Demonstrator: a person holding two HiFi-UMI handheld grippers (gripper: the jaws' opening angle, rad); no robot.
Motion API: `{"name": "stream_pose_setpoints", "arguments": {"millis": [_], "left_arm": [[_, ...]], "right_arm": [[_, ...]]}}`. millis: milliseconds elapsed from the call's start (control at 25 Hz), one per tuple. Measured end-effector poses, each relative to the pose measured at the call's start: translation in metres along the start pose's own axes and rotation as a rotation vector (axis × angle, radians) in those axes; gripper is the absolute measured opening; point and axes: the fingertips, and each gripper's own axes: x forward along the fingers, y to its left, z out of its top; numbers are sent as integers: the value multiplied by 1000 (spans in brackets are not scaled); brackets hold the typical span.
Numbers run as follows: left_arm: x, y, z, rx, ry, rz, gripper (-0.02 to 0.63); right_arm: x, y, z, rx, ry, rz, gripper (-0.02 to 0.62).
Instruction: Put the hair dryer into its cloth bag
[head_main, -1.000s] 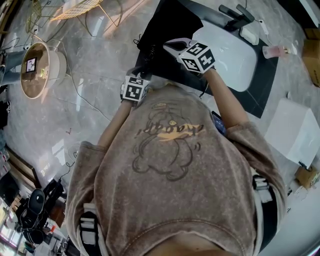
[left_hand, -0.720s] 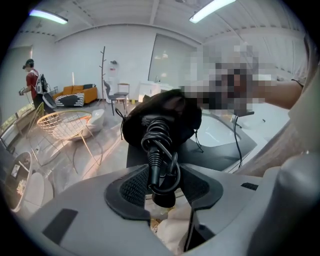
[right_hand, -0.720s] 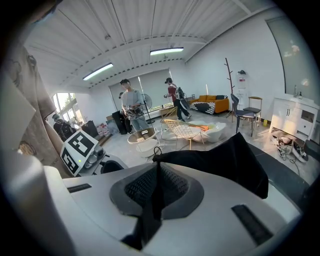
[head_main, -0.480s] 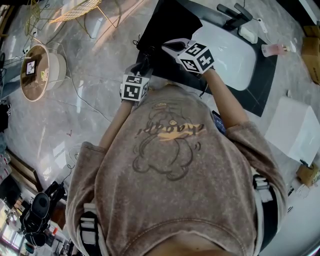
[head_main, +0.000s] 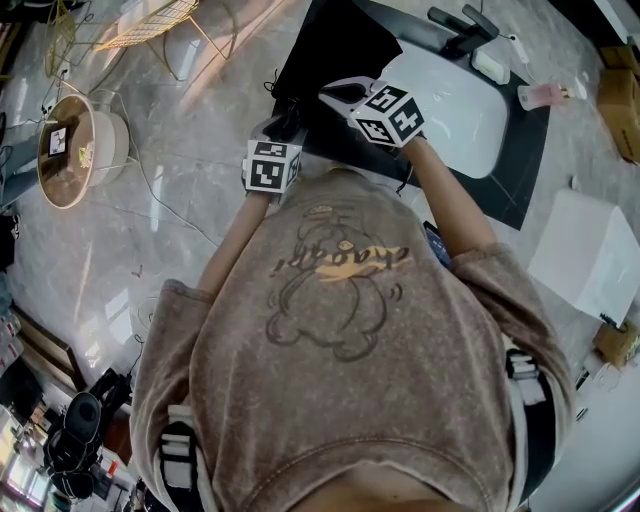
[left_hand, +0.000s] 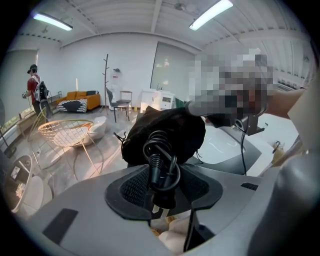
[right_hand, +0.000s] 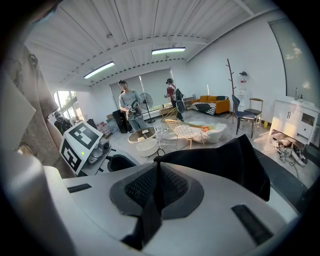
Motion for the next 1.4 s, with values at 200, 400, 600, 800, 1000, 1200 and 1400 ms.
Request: {"name": "stream_pose_setpoints", "arguments": {"millis": [200,400,600,800,1000,1200,1400], "left_arm": [[4,0,12,-3,-25,8,193],[13,0,20,4,-36,14,193],[21,2,30,-7,-59,18,192],[29,2,38,-6,-79,21,190],[39,1,51,9,-107,26,190],[49,0,62,28,-134,23,190],[61,2,64,39,-144,21,190]], "right_arm": [[0,1,0,-3,5,5,20],[3,6,1,-7,10,18,20],[3,7,3,-11,7,19,20],[-2,6,9,9,-12,13,20],[-6,4,13,17,-21,3,20],[-6,4,16,11,-17,-3,20],[-5,6,18,10,-13,-3,20]]}}
